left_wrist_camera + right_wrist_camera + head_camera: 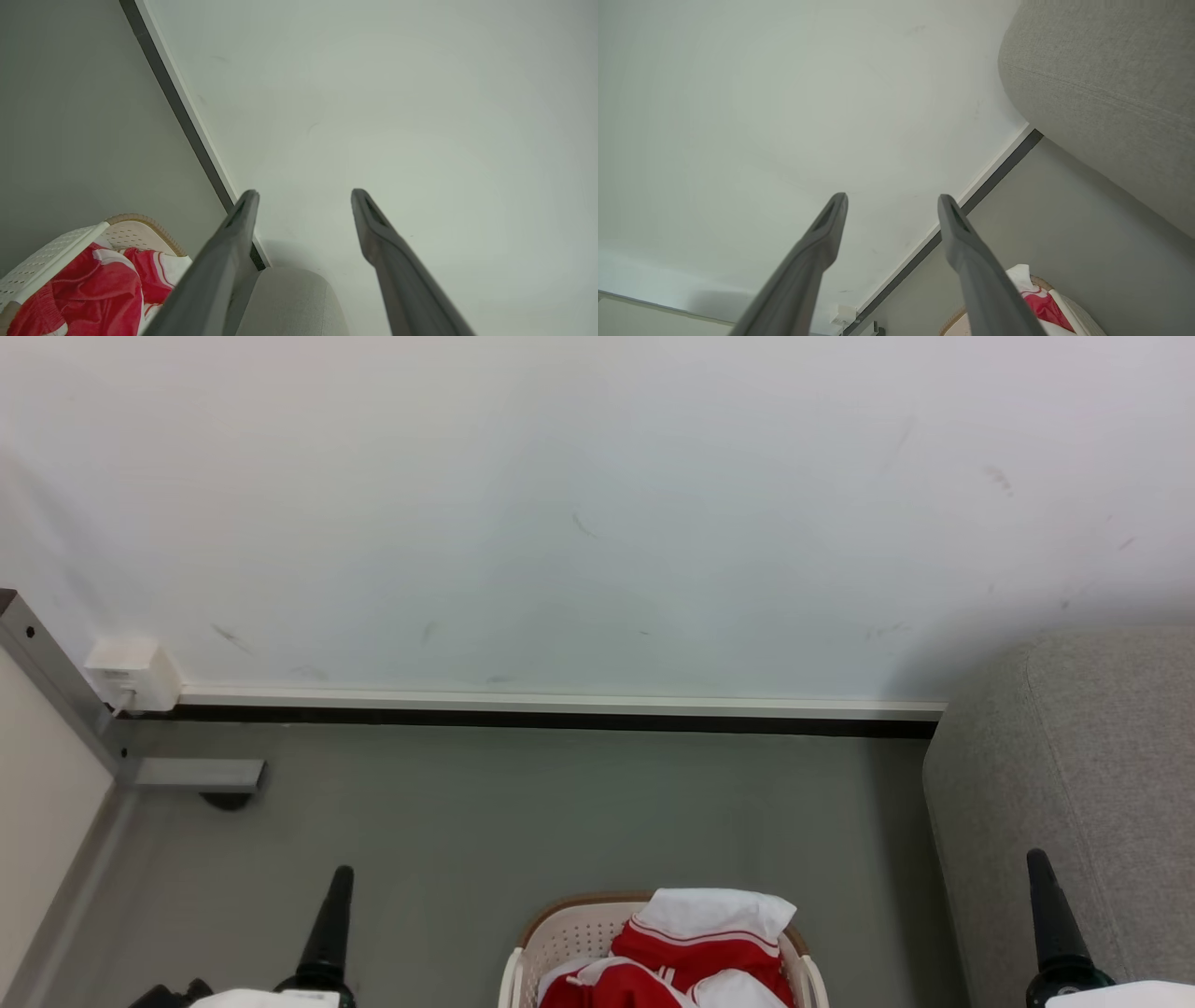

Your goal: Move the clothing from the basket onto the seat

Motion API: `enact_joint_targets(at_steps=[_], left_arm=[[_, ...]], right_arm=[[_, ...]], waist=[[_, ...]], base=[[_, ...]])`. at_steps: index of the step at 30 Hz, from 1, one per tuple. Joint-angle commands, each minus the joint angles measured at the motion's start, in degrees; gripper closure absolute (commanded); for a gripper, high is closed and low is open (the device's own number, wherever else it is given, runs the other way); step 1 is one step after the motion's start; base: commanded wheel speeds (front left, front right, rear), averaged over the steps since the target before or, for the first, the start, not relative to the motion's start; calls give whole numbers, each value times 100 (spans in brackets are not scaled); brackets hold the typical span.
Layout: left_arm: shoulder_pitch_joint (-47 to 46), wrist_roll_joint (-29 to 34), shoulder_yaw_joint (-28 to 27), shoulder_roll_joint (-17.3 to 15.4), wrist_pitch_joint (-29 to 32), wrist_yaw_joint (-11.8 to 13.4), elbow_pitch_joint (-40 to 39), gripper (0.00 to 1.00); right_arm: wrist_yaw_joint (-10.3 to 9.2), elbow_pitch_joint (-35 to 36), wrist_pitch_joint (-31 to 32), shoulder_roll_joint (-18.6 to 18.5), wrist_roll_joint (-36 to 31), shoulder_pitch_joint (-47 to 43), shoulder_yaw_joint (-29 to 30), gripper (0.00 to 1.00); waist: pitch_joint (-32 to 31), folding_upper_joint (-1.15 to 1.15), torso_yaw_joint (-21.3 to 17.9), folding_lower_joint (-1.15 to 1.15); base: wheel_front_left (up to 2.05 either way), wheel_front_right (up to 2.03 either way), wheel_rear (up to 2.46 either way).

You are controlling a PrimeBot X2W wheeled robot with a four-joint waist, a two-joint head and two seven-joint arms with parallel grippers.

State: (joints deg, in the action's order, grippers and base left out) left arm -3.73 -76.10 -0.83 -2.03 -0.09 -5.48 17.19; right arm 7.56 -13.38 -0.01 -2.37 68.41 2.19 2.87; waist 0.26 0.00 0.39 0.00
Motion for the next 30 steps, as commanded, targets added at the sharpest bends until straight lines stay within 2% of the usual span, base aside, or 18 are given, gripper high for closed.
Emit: enact_joint_targets(at_steps=[1,16,30], left_arm=[[-137,157,33,-51,-42,25,-98,0],[-111,1819,312,-64,-364,248,-304,0],[-40,3291,545,-74,-625,414,-461,0]], right_arm=[[-3,117,-50,-79,-223,28,-21,0],[-4,232,-373,-173,-1863,-27,-175,0],[-6,268,-631,-279,-3029,-64,-341,0]], waist=[[0,0,1,0],[1,0,19,0],[-22,0,50,0]], base=[[0,0,0],[0,0,0],[0,0,0]])
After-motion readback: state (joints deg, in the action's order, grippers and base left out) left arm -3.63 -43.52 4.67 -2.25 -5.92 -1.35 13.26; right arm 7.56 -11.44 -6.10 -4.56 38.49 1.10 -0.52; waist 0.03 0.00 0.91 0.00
